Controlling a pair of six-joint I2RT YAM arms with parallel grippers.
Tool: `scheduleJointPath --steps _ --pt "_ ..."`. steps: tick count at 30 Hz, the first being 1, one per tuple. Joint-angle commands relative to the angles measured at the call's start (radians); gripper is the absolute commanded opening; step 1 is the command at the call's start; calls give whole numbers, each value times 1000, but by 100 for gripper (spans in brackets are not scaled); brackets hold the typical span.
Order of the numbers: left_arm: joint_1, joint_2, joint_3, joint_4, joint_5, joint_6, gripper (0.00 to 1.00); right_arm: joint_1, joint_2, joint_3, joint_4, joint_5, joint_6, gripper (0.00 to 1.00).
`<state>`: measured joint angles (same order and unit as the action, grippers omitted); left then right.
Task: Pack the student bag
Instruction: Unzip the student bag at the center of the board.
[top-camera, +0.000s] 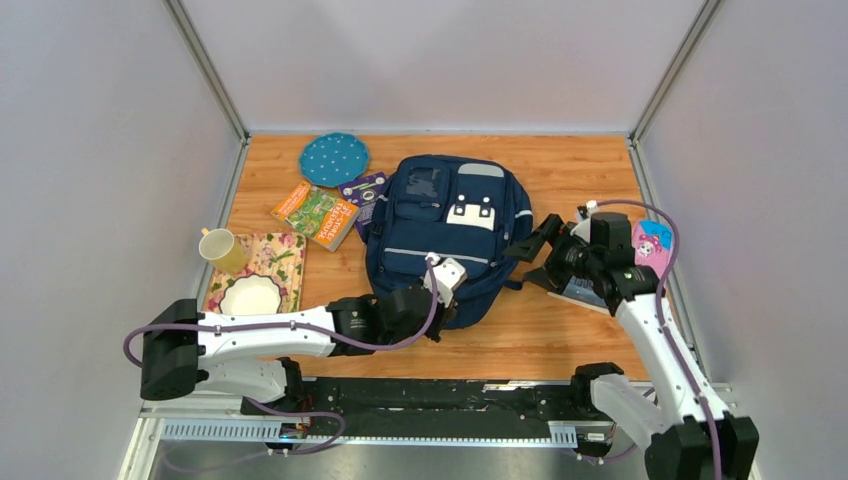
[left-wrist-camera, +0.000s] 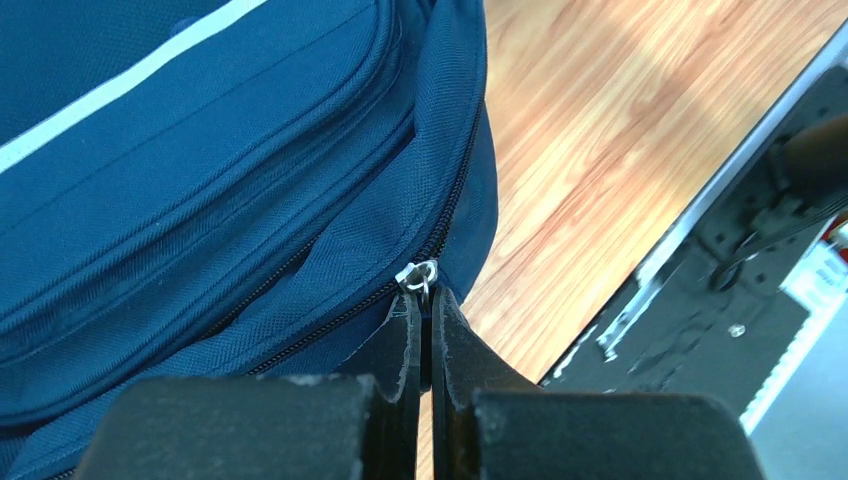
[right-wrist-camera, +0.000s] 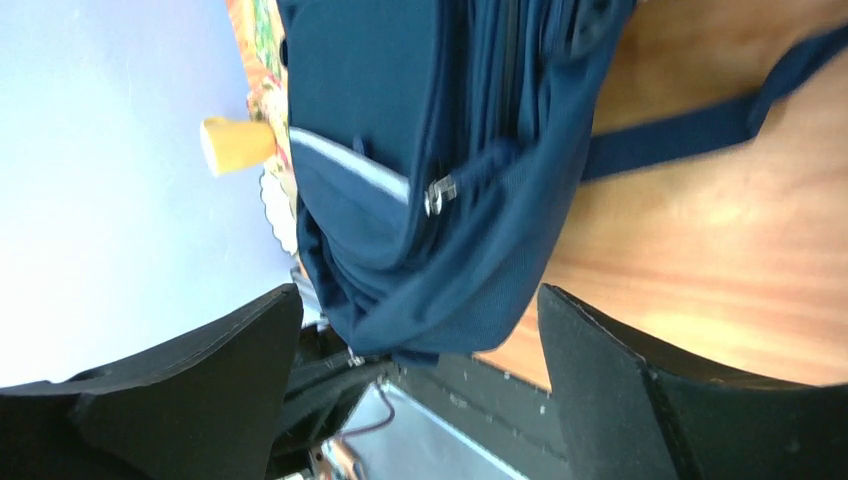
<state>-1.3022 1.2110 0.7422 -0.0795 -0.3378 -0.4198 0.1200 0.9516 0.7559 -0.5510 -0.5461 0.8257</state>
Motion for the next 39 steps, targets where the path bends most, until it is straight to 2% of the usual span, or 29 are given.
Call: scheduleJointPath --steps 1,3,4,7,12,15,19,23,24,29,30,32,33,35,39 --pt "-6 19 103 6 46 -42 0 26 -126 -114 -149 -135 81 91" --pt "-8 24 56 47 98 -18 0 47 -233 -200 -49 -214 192 91" --pt "-6 19 27 125 121 8 0 53 -269 -229 24 -210 235 91" --pt "-6 28 -55 198 138 24 0 79 -355 -323 129 -129 375 91" --pt "-6 51 0 181 177 58 0 142 -303 -280 88 -57 395 92" --pt "-6 53 13 173 177 64 0 177 -268 -332 217 -35 496 93" --pt "-6 51 22 165 183 81 0 250 -211 -328 227 38 532 92" --pt "-6 73 31 165 227 76 0 282 -128 -352 354 83 581 84" --pt "-6 76 29 168 239 69 0 282 -107 -351 376 80 579 76" --pt "-6 74 22 181 253 55 0 291 -28 -336 388 66 540 58" --pt "-6 73 25 169 252 58 0 293 -22 -333 399 66 527 44" --pt "-6 73 28 153 238 59 0 293 -27 -308 341 110 488 29" --pt "-6 73 35 127 238 64 0 291 -36 -305 324 124 452 16" --pt "-6 62 37 97 243 61 0 287 -40 -302 316 158 425 0" --pt "-6 -5 7 -17 241 46 0 259 -21 -259 312 176 345 0"
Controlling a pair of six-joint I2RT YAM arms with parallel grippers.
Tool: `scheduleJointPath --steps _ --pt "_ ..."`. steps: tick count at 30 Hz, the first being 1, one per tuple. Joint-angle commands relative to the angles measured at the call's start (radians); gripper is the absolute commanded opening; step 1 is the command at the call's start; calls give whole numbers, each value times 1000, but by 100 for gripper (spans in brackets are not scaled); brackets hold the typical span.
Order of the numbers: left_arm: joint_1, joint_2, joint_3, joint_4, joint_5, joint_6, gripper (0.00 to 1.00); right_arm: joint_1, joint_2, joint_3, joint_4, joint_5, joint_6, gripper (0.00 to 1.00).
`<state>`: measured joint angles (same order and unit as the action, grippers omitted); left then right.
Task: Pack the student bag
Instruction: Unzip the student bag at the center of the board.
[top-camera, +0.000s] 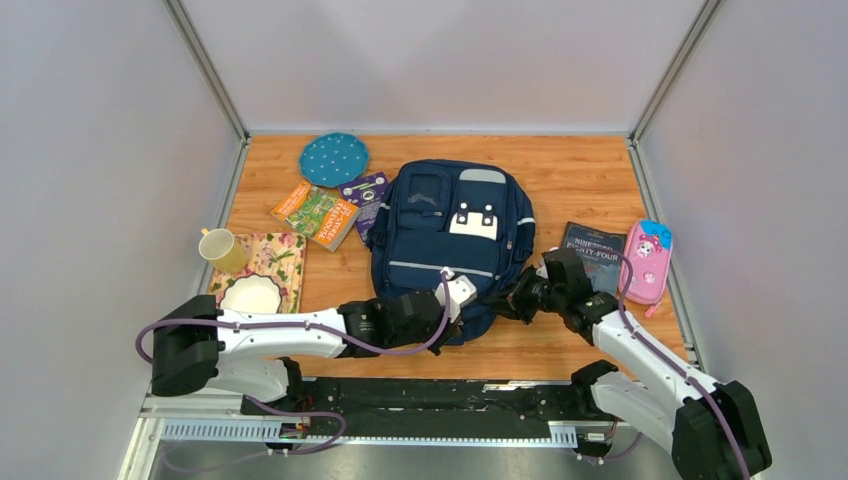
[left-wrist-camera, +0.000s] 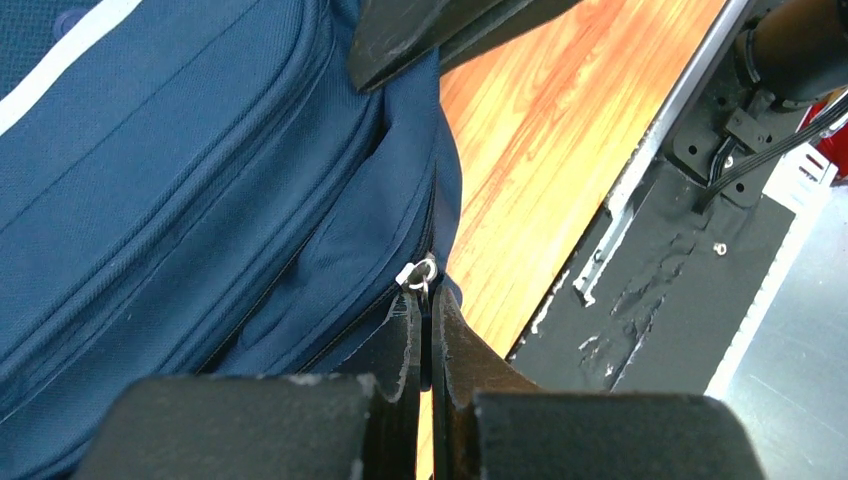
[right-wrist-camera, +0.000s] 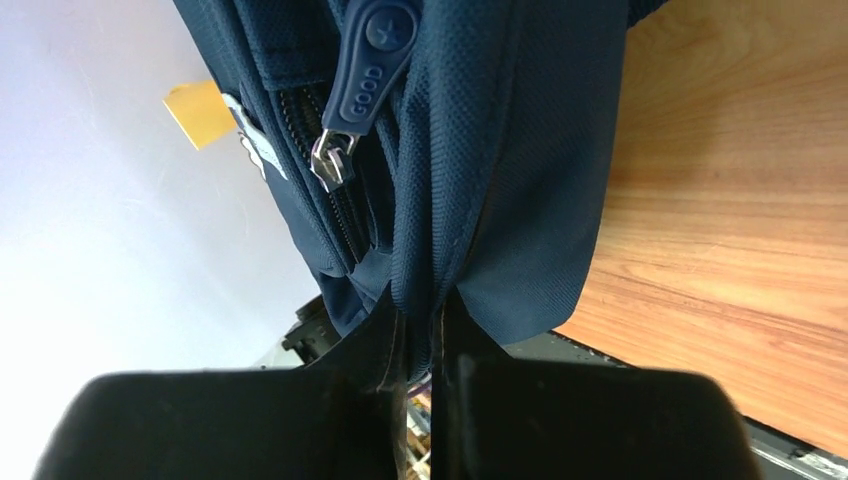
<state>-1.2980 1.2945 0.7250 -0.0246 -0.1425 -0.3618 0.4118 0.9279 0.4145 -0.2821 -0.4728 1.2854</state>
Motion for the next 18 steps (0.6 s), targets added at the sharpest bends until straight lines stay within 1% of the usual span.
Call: scheduleJointPath --steps 1,4,6,7,10,12,15,16,17,18 --pt "-11 -110 -14 -84 38 -17 0 -42 24 93 29 106 -157 0" --pt "-11 -242 -105 -141 11 -51 0 -102 70 133 15 74 -208 0" --pt "-11 -297 -165 -199 -17 -61 0 -134 91 170 8 56 -230 0" --pt "-11 -348 -182 -222 -29 -62 0 -140 100 182 11 51 -242 0" --pt "-11 -417 -211 -320 -80 -60 0 -143 138 231 20 33 -262 0" --pt "-11 -438 -219 -376 -120 -62 0 -145 170 268 5 20 -307 0" --pt "-11 -463 -220 -373 -115 -62 0 -148 199 343 -29 14 -363 0" --pt "-12 -463 -219 -359 -105 -65 0 -146 207 383 -46 19 -382 0" --pt "-11 -462 -219 -310 -70 -75 0 -146 212 397 -77 22 -412 0" --pt "-11 -457 -220 -281 -51 -83 0 -146 219 409 -83 20 -435 5"
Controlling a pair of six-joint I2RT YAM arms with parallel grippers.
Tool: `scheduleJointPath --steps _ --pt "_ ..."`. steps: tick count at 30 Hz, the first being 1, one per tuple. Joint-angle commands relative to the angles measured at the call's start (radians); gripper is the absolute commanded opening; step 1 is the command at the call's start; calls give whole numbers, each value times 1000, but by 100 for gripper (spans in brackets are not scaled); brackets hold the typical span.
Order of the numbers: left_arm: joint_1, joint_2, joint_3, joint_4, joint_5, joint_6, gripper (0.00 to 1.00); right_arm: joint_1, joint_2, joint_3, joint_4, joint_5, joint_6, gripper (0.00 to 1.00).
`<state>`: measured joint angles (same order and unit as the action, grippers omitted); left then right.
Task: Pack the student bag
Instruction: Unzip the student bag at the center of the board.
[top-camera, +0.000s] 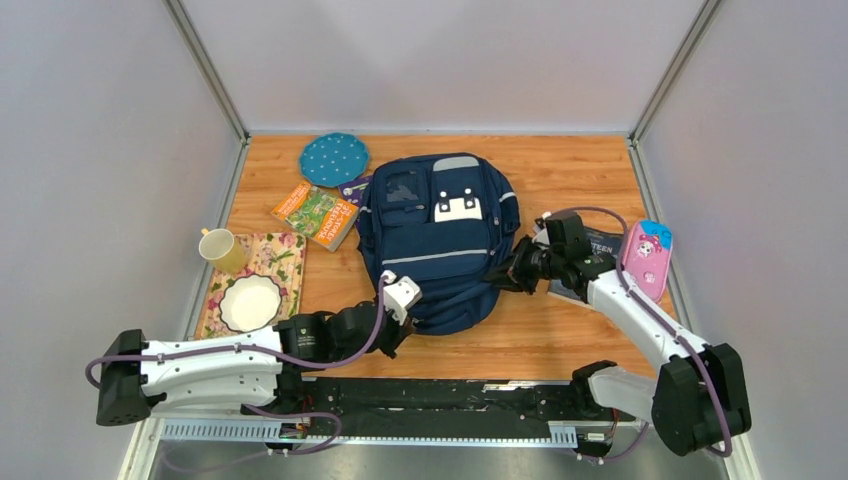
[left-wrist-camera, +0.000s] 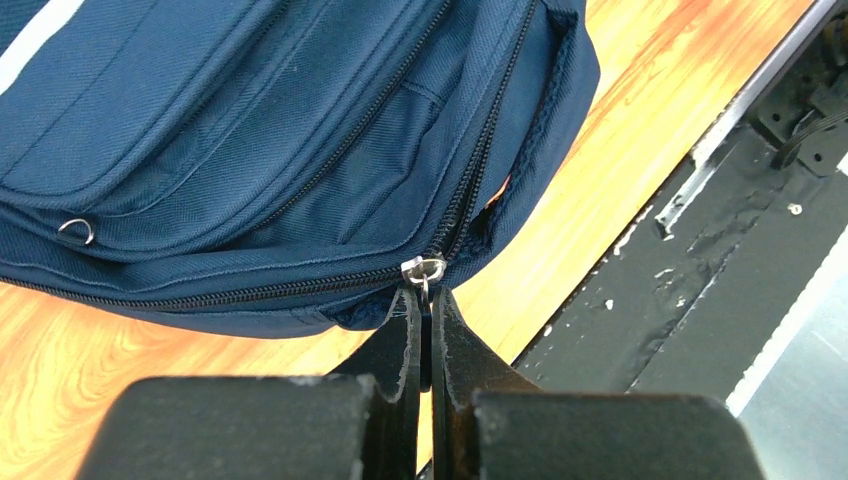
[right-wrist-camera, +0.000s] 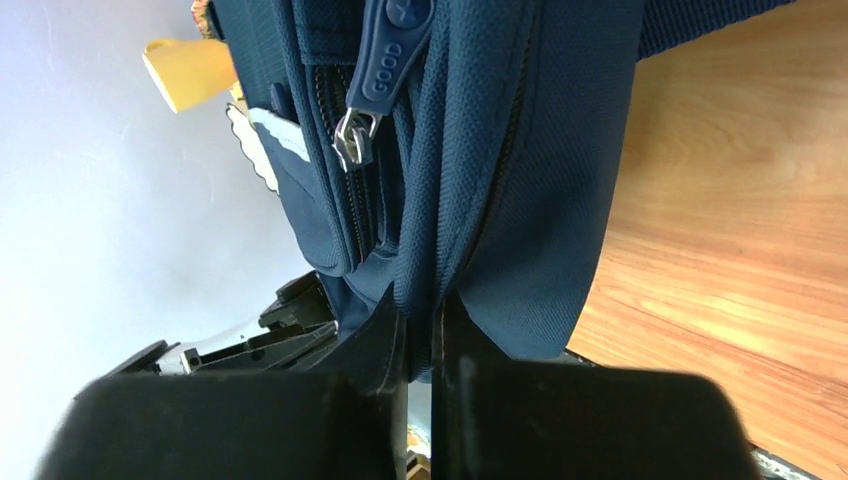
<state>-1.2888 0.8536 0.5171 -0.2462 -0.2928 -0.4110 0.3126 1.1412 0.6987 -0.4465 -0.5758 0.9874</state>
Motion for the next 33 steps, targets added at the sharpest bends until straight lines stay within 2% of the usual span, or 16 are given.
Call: scheduleJointPath --steps 1,2,3,4,6,7,8,9,11,13,16,17,19,23,28,33 --pt "-20 -4 -15 -26 116 -41 0 -47 17 137 69 104 -160 13" --pt "-20 5 -15 45 144 -52 0 -50 29 180 -10 87 -180 47" --pt "-20 18 -14 77 156 -52 0 -50 40 208 -71 82 -250 65" --pt "-20 53 -8 105 165 -52 0 -46 34 222 -124 109 -275 73" --pt "-20 96 35 134 172 -46 0 -50 -16 228 -282 210 -303 78" --pt "-20 142 50 140 175 -43 0 -49 -99 216 -319 300 -296 81" --pt "-20 160 66 153 188 -28 0 -47 -157 197 -368 326 -279 84" --pt "-20 176 92 159 196 -19 0 -49 -211 147 -376 326 -250 86" --pt "-20 209 107 189 213 -6 0 -43 -375 60 -292 182 -118 89" --pt "-20 237 127 206 215 9 0 1 -472 -66 -241 116 70 89" --pt "-20 274 167 209 219 43 0 101 -635 -183 -210 157 224 89" --pt "-20 282 175 216 228 50 0 123 -697 -214 -171 163 329 89" --pt "-20 306 192 228 247 54 0 192 -733 -269 -121 215 400 89" --pt "-20 337 212 240 285 57 0 266 -697 -262 -98 274 465 89" --pt "-20 338 213 264 284 60 0 368 -531 -254 15 326 487 89" --pt "-20 335 222 262 277 75 0 402 -414 -294 120 338 549 86"
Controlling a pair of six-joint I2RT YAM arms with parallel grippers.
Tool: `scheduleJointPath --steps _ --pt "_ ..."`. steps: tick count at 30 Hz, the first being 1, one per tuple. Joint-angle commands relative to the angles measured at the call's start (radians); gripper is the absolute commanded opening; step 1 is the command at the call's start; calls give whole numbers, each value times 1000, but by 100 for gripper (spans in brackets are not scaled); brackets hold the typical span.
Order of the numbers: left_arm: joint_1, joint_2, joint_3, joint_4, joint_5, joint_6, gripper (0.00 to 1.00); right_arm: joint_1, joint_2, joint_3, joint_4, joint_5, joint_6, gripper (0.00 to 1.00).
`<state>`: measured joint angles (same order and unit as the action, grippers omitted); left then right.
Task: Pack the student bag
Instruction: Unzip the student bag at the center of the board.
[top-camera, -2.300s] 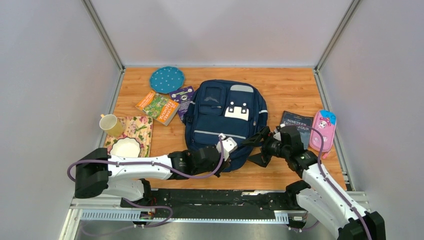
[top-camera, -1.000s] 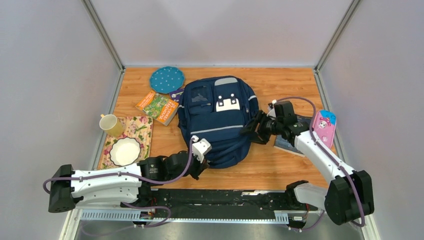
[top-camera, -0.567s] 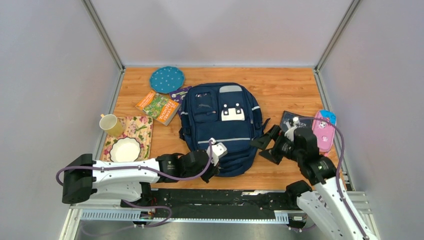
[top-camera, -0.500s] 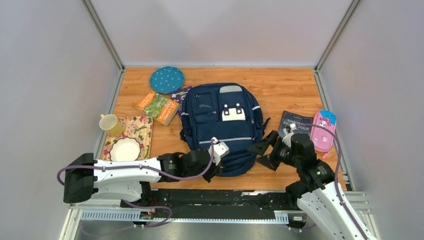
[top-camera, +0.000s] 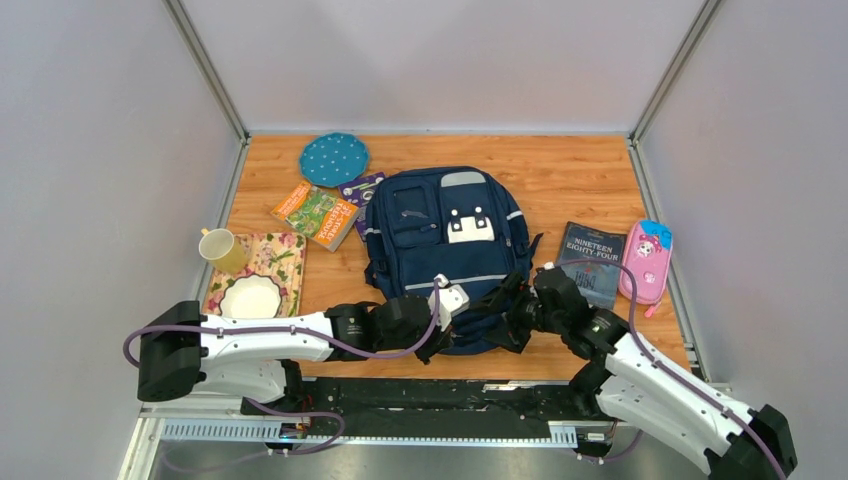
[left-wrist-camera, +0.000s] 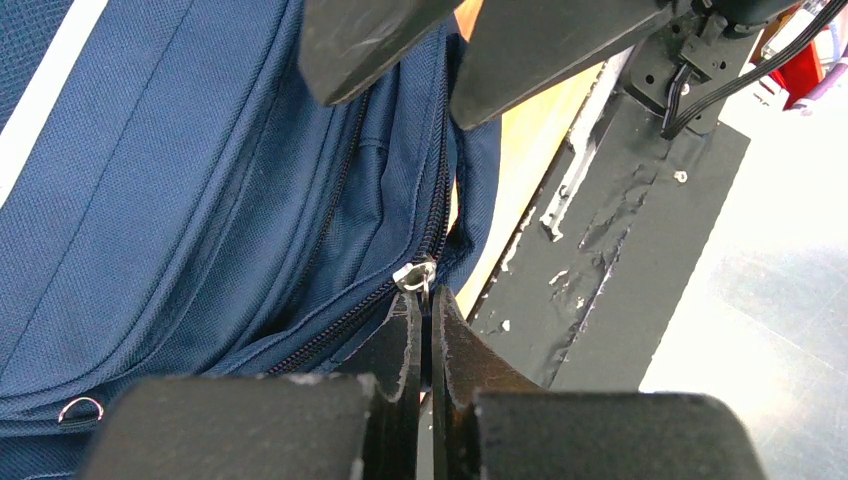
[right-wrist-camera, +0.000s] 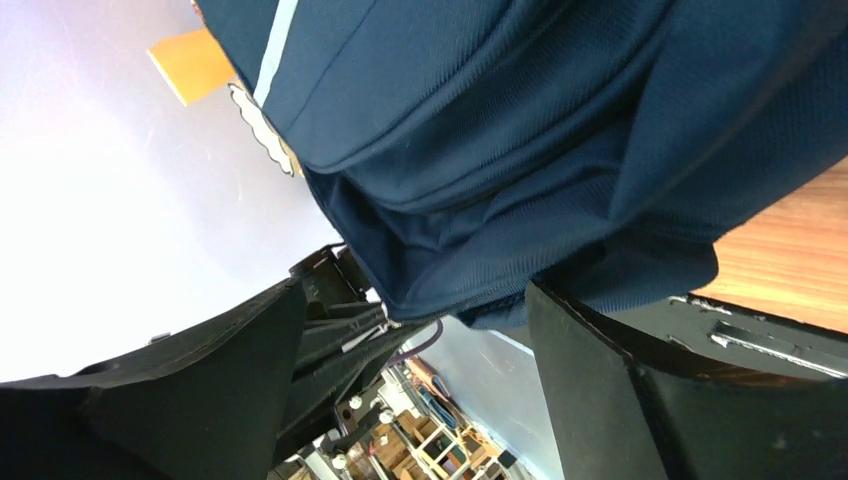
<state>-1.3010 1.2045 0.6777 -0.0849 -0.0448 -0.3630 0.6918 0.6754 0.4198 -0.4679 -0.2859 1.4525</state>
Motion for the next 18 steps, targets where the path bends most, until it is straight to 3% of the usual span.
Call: scheduleJointPath --steps 1,4,5,7,10,11,18 --pt "-7 -16 63 100 34 29 0 31 67 -19 161 79 98 85" --pt "-7 -17 62 102 39 32 0 34 78 -44 207 120 130 70" --pt "-7 -19 59 100 39 32 0 34 82 -44 213 126 134 55" --pt "-7 -25 57 96 39 38 0 34 85 -33 215 148 121 40" --pt "-7 -36 56 90 51 50 0 34 95 -13 171 184 80 4" --pt "-7 -37 63 62 48 59 0 32 95 -12 166 194 59 0" --pt "-6 -115 37 -194 -82 159 0 23 23 -24 134 266 3 0"
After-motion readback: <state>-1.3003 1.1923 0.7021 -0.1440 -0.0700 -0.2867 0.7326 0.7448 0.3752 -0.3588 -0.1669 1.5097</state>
